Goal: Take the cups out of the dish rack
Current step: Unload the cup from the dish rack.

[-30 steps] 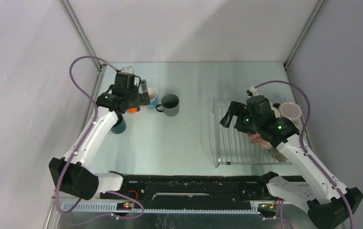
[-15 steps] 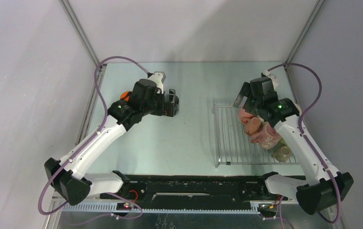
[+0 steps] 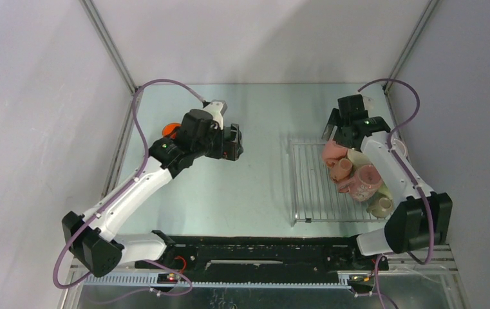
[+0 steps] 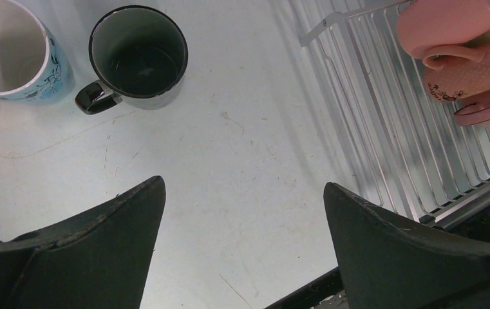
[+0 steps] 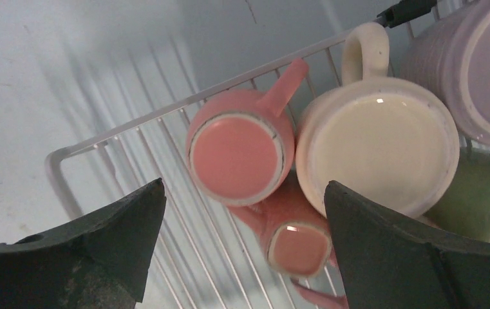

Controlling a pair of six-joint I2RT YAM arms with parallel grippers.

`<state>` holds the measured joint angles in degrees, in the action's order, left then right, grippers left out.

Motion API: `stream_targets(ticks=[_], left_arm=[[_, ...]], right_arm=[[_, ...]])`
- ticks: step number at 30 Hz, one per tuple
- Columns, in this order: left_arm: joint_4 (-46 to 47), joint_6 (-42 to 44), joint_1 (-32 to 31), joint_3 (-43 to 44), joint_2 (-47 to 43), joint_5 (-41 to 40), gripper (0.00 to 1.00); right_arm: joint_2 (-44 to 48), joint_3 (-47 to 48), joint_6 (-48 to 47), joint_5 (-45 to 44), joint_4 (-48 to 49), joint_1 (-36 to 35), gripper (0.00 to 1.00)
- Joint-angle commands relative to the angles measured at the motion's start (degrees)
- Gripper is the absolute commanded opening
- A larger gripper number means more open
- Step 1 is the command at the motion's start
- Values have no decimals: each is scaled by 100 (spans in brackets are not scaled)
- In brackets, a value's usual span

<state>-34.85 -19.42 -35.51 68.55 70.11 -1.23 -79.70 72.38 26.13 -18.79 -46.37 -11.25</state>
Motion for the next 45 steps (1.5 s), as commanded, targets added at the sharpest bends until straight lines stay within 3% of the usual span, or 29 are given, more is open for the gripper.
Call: stream_targets(ticks=[1,7,14,22,32,45], left_arm=[[242,136,-33,-164,-20,194,100],[304,106,-35,-188,137,338,100],[339,90,-35,-206,296,400,100],[349,70,-31,-203,385,440,100],[356,43,-49,-183,443,431,100],[282,-41,-157,-108,438,331,100]], right_arm=[[-254,224,-479,68,460,130,100],[-565,216,-609,134,684,120,99],[-849,219,-702,281,849,102,88],[-1104,297,-754,422,795,67,82],[-1341,296,-665,471,678,-308,89],[-1623,288,-638,411,652,-561,87]])
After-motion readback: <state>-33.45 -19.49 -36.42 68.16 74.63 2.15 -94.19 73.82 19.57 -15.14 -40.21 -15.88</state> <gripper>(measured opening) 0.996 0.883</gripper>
